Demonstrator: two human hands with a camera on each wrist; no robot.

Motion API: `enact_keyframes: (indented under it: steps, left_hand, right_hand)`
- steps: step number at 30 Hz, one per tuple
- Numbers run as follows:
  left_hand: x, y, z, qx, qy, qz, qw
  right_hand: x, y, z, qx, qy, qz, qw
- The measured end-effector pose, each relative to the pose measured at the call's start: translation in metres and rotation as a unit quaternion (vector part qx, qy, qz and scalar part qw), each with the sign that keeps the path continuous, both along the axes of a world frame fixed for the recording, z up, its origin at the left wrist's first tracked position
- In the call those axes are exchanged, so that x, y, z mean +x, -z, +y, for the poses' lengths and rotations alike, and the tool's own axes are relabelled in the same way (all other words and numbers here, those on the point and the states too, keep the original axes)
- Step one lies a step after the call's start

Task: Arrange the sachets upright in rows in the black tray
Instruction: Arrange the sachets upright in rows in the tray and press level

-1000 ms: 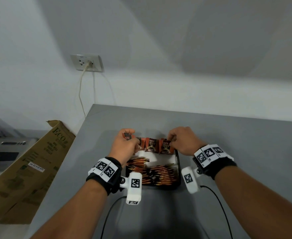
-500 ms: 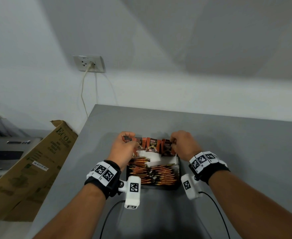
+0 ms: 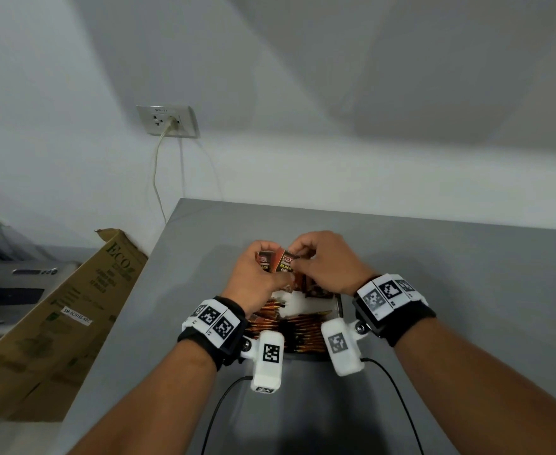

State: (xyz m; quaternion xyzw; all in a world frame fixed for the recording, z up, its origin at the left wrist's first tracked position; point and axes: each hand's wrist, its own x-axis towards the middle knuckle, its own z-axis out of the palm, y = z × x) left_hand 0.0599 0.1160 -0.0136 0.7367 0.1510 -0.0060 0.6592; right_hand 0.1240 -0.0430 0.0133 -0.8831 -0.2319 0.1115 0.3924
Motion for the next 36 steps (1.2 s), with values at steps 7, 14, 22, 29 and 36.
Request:
enact_keyframes:
  steps: [7, 14, 22, 29, 36]
  left_hand:
    - [-0.004, 0.001, 0.024, -0.042, -0.130, 0.053, 0.989]
    - [-0.014, 0.007, 0.036, 0.001, -0.104, 0.061, 0.993]
    - [-0.015, 0.009, 0.036, 0.038, -0.093, 0.060, 0.993]
    - [-0.014, 0.013, 0.032, 0.071, -0.067, 0.049, 0.994]
    - [-0.009, 0.013, 0.021, 0.065, -0.008, 0.026, 0.997]
  right_hand:
    - [0.015, 0.022, 0.009, -0.186, -0.014, -0.023, 0.982]
    - [0.013, 0.034, 0.020, -0.261, -0.039, -0.028, 0.964]
    - [0.012, 0.037, 0.021, -0.255, -0.028, -0.027, 0.966]
    - [0.013, 0.032, 0.019, -0.222, -0.017, -0.057, 0.973]
    - [0.002, -0.002, 0.031, -0.030, -0.053, 0.027, 0.998]
